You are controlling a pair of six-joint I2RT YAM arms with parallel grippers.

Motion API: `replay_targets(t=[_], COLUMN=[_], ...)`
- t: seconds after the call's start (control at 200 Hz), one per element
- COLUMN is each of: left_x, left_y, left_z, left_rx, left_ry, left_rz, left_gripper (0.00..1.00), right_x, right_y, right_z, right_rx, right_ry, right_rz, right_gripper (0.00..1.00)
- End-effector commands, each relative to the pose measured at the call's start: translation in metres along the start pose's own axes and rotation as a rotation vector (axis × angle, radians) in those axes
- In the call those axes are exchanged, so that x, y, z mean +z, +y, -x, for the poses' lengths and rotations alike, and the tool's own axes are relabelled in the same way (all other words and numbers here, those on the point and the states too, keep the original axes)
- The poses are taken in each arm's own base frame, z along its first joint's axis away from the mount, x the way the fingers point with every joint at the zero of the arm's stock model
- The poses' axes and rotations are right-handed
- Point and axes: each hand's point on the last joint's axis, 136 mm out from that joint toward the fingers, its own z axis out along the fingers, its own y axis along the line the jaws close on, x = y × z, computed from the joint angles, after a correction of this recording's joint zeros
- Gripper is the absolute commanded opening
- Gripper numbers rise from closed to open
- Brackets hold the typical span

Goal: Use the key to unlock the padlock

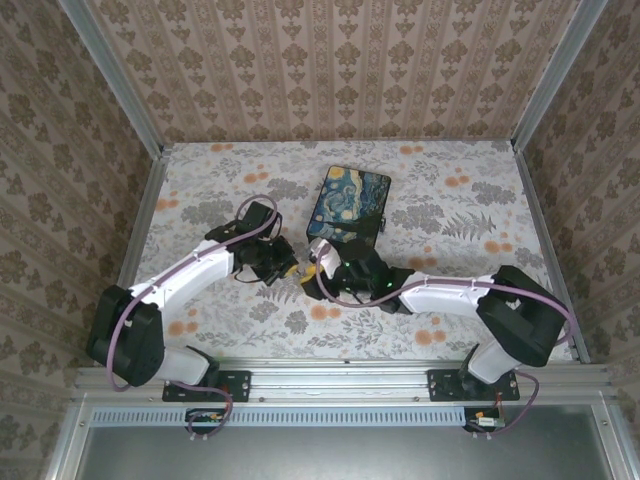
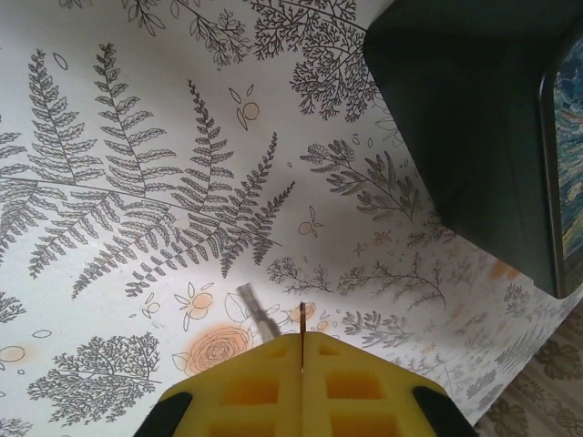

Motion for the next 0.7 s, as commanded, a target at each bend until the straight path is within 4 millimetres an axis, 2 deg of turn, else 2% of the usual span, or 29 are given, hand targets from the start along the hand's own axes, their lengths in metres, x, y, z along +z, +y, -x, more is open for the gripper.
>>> replay_targets(t=[0.0,0.23,0.52,0.695], left_x=[-0.009,-0.01,-0.011,-0.016], left_y=[-0.003,-0.008,-0.009,-0.012], left_z=[-0.004,-0.005,-0.007,-0.006], left_rx=[-0.032,-0.039,-0.041,-0.04], left_ry=[0.016,0.022,0.034,0.033], left_rz=[-0.019,-0.043,-0.061,-0.081], left_gripper=[0.0,0.0,0.0,0.0], right_x=[0.007,0.012,0.02,0.026], right_y=[-0.005,-0.007,-0.016,-0.02], right_z=[0.014,0.022,0.02,0.014], right_rx=[-0.068,-0.087,-0.112,-0.12], right_ry=[-0.036,-0.056,-0.022,0.003], right_rz=[-0.043,-0.059,-0.099,-0.115], right_gripper=[0.37,0.36,0.31,0.31])
